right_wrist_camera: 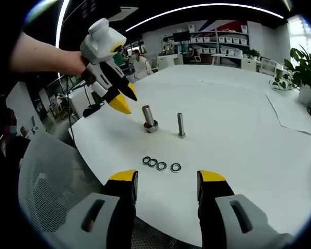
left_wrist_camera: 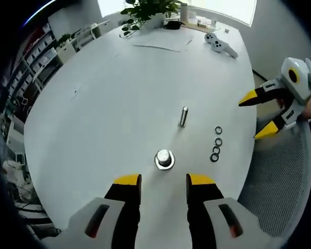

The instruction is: Place the washer onto the threaded stud by aligning its center hole with the stud, sliding it down to the base, and recovering from edge contact or off-axis alignment until the washer reaches the visible bottom stop.

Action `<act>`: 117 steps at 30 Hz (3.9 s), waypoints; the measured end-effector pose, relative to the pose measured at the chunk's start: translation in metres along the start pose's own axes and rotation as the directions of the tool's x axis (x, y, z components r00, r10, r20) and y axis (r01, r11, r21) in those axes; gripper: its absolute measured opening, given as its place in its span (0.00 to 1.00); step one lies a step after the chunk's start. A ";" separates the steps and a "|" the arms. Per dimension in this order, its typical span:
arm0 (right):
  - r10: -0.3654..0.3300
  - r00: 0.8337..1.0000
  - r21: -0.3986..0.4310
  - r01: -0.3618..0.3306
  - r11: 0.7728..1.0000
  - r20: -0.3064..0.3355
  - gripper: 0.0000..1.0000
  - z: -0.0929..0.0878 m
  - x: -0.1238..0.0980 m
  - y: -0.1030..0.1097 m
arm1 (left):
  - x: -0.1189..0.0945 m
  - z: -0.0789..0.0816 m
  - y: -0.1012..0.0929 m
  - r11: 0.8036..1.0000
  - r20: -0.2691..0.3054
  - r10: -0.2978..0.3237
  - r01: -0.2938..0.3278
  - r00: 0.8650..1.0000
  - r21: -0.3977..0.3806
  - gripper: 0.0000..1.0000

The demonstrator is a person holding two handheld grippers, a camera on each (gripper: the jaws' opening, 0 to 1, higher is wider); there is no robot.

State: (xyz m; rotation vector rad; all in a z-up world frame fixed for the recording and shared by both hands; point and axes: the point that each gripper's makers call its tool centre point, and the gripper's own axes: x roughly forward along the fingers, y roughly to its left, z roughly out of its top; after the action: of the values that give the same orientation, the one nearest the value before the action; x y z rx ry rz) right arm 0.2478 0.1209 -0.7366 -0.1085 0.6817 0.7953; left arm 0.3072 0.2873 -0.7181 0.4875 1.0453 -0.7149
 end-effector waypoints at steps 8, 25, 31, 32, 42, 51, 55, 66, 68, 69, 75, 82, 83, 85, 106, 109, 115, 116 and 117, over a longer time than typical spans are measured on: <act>-0.026 1.000 0.006 0.026 1.000 -0.009 0.49 -0.002 0.000 -0.005 | -0.015 -0.011 0.002 0.999 0.082 0.009 -0.004 0.997 -0.052 0.34; -0.078 0.997 0.004 0.078 0.997 -0.026 0.50 -0.006 -0.001 -0.014 | -0.043 -0.053 0.003 0.971 0.228 0.043 0.013 0.973 -0.237 0.36; -0.101 0.994 0.004 0.101 0.995 -0.041 0.51 -0.009 -0.002 -0.019 | -0.048 -0.065 -0.001 0.965 0.262 0.073 -0.002 0.962 -0.261 0.37; -0.101 0.994 0.005 0.102 0.995 -0.041 0.51 -0.009 -0.002 -0.019 | -0.049 -0.066 -0.002 0.963 0.270 0.079 -0.004 0.960 -0.270 0.37; -0.113 0.993 -0.005 0.113 0.994 -0.045 0.51 -0.010 -0.002 -0.021 | -0.058 -0.074 -0.004 0.947 0.340 0.136 -0.021 0.931 -0.321 0.37; -0.120 0.990 -0.013 0.119 0.993 -0.067 0.51 -0.014 -0.001 -0.022 | -0.059 -0.084 -0.010 0.929 0.367 0.155 -0.008 0.917 -0.370 0.39; -0.119 0.990 -0.014 0.119 0.993 -0.073 0.51 -0.015 -0.001 -0.022 | -0.059 -0.088 -0.013 0.925 0.378 0.163 -0.008 0.911 -0.380 0.39; -0.127 0.988 -0.022 0.126 0.992 -0.090 0.51 -0.018 0.000 -0.023 | -0.054 -0.102 -0.015 0.913 0.376 0.168 0.000 0.911 -0.408 0.39; -0.128 0.988 -0.022 0.126 0.992 -0.090 0.51 -0.018 0.000 -0.024 | -0.052 -0.103 -0.016 0.909 0.378 0.169 0.005 0.910 -0.417 0.40; -0.129 0.988 -0.023 0.127 0.992 -0.090 0.51 -0.018 0.000 -0.024 | -0.052 -0.104 -0.017 0.908 0.378 0.169 0.005 0.910 -0.418 0.40; -0.133 0.987 -0.023 0.131 0.991 -0.091 0.51 -0.018 0.000 -0.024 | -0.051 -0.103 -0.022 0.910 0.393 0.169 0.010 0.904 -0.414 0.40; -0.135 0.987 -0.026 0.133 0.991 -0.092 0.51 -0.018 0.000 -0.025 | -0.049 -0.102 -0.024 0.911 0.419 0.171 0.019 0.892 -0.412 0.40; -0.135 0.987 -0.025 0.134 0.991 -0.092 0.51 -0.018 0.000 -0.025 | -0.049 -0.101 -0.024 0.910 0.420 0.172 0.020 0.891 -0.414 0.40; -0.138 0.986 -0.025 0.137 0.990 -0.093 0.51 -0.019 0.000 -0.026 | -0.049 -0.101 -0.024 0.909 0.425 0.173 0.023 0.889 -0.417 0.40; -0.144 0.986 -0.023 0.142 0.990 -0.089 0.51 -0.018 -0.001 -0.026 | -0.043 -0.110 -0.039 0.915 0.423 0.166 0.021 0.891 -0.404 0.40; -0.145 0.985 -0.023 0.144 0.989 -0.088 0.51 -0.018 -0.001 -0.027 | -0.044 -0.112 -0.040 0.915 0.421 0.171 0.015 0.891 -0.403 0.40; -0.147 0.985 -0.025 0.145 0.989 -0.090 0.51 -0.018 -0.001 -0.027 | -0.044 -0.114 -0.040 0.914 0.422 0.183 0.006 0.888 -0.407 0.40; -0.147 0.985 -0.026 0.145 0.989 -0.090 0.51 -0.018 -0.001 -0.027 | -0.045 -0.114 -0.040 0.914 0.422 0.183 0.005 0.888 -0.406 0.39; -0.147 0.985 -0.026 0.145 0.989 -0.091 0.51 -0.018 -0.001 -0.027 | -0.046 -0.114 -0.040 0.913 0.427 0.184 0.006 0.885 -0.407 0.39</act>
State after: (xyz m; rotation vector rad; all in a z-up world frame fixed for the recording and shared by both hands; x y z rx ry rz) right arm 0.2562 0.0952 -0.7548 -0.2120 0.7449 0.6587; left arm 0.1944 0.3497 -0.7273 0.0025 0.6849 -0.4788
